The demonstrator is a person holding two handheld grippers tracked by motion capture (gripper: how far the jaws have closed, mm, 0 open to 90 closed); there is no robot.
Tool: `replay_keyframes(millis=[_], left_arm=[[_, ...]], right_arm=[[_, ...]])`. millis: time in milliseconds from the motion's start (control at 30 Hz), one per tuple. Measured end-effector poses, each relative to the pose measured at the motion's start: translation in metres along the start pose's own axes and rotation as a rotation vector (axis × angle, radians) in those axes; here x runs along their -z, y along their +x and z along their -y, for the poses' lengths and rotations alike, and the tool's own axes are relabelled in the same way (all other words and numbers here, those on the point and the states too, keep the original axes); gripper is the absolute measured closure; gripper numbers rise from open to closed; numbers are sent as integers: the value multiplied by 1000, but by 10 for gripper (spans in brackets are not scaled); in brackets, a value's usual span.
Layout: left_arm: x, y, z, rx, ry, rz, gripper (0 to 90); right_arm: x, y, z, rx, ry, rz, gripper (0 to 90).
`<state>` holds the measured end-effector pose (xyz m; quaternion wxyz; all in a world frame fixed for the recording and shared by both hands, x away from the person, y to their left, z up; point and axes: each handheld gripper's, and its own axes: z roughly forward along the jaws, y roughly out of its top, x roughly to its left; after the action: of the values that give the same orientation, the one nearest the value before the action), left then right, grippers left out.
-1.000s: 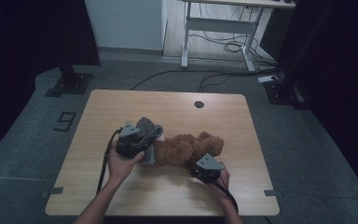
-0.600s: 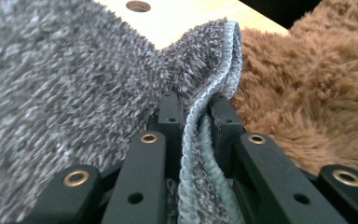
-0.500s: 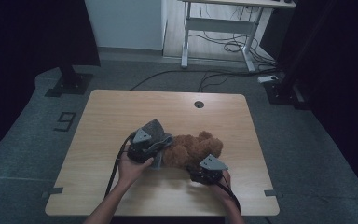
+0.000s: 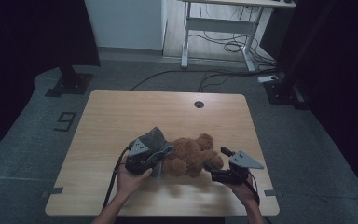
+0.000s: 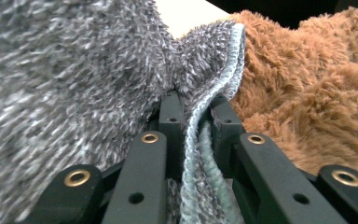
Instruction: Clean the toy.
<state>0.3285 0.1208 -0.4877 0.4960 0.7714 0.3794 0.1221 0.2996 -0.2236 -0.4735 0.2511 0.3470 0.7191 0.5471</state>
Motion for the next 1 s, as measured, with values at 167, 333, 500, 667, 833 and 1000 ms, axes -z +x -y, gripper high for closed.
replay_keyframes(millis=[167, 333, 500, 667, 833, 1000], left_arm=[[3, -2, 5, 7, -4, 18, 779], [5, -3, 9, 8, -3, 22, 779], [6, -6, 11, 11, 10, 34, 779], [8, -10, 13, 22, 9, 35, 778], [12, -22, -2, 31, 6, 55, 773], [-4, -51, -39, -30, -19, 83, 772]], right_arm=[[-30, 4, -15, 31, 117, -47, 126], [-60, 12, 6, 0, 208, -97, 142], [-60, 13, 27, -61, 214, -137, 284], [-55, 20, 33, 1, 217, -142, 419], [-54, 28, 42, 64, 199, -104, 461], [-55, 34, 42, 100, 197, -77, 469]])
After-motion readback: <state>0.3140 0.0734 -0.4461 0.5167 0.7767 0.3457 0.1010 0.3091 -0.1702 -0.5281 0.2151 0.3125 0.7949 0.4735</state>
